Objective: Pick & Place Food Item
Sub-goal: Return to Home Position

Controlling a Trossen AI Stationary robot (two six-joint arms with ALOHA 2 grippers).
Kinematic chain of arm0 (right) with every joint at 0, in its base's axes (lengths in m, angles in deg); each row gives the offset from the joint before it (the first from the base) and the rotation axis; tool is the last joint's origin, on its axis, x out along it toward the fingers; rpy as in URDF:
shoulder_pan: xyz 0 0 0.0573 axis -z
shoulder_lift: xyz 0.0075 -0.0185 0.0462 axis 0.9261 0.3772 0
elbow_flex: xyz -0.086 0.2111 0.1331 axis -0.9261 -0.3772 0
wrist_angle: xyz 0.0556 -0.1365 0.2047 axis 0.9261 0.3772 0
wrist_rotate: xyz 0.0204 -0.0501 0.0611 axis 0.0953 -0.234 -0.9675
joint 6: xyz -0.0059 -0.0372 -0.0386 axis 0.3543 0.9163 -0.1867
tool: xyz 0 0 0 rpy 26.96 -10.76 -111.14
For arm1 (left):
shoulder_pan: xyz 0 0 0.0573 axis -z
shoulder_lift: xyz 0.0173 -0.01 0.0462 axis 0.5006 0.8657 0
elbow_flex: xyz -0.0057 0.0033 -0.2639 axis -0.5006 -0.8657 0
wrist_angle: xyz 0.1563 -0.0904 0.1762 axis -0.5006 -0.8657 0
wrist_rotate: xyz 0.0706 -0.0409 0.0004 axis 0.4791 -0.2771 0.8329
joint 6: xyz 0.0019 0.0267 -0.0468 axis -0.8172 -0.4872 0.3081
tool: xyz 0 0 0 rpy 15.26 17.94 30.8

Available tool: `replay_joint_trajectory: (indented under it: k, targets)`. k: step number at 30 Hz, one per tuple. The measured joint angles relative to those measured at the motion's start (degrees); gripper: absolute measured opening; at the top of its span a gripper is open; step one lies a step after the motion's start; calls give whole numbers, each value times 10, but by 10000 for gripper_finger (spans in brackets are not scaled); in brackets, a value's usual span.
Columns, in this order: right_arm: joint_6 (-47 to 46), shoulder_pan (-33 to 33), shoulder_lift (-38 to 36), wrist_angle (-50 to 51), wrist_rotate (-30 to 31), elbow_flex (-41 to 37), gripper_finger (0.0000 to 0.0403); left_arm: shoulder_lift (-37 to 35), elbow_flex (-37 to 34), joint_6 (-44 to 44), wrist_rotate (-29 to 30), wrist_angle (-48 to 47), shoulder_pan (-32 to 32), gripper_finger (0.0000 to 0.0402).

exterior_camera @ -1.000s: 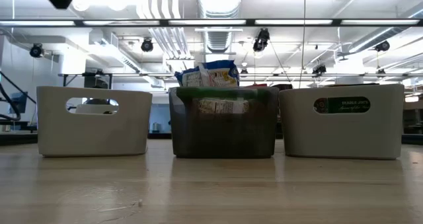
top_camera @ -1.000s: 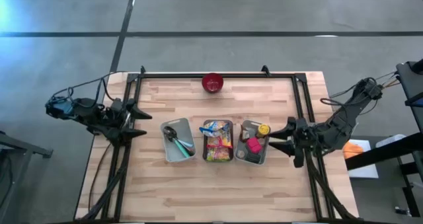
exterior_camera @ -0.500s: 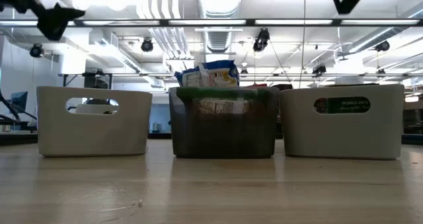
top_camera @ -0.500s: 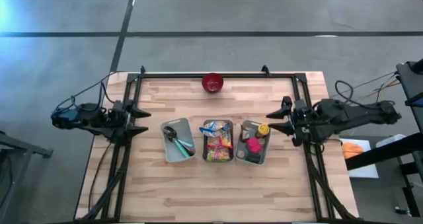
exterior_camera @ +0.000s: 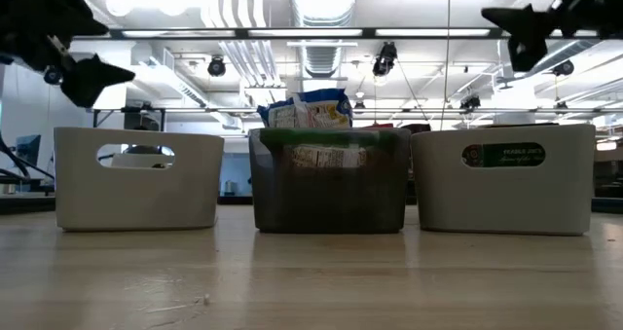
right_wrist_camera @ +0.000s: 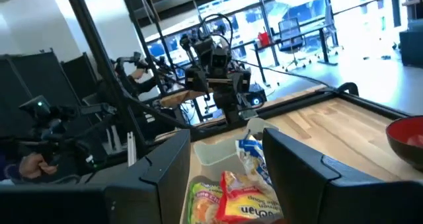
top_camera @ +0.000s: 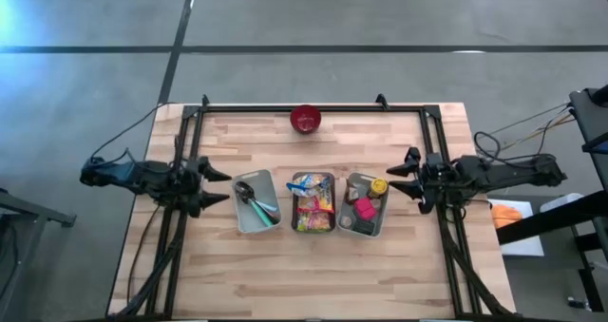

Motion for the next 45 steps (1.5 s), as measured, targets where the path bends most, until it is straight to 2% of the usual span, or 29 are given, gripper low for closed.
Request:
replay_joint_trajectory:
  k: [8,15,19,24,45]
  targets:
    - [-1,0,-65,-8,-1,-69,186,0,-76,7,-8,80,0,341]
    - [4,0,-104,-4,0,-108,186,3,-77,-35,-8,87,0,341]
    - [49,0,-110,-1,0,-108,186,6,-78,-93,-4,87,0,341]
    - [71,0,-108,4,0,-108,186,6,-78,-215,3,86,0,341]
    - [67,0,-106,9,0,-108,186,6,-78,-214,3,85,0,341]
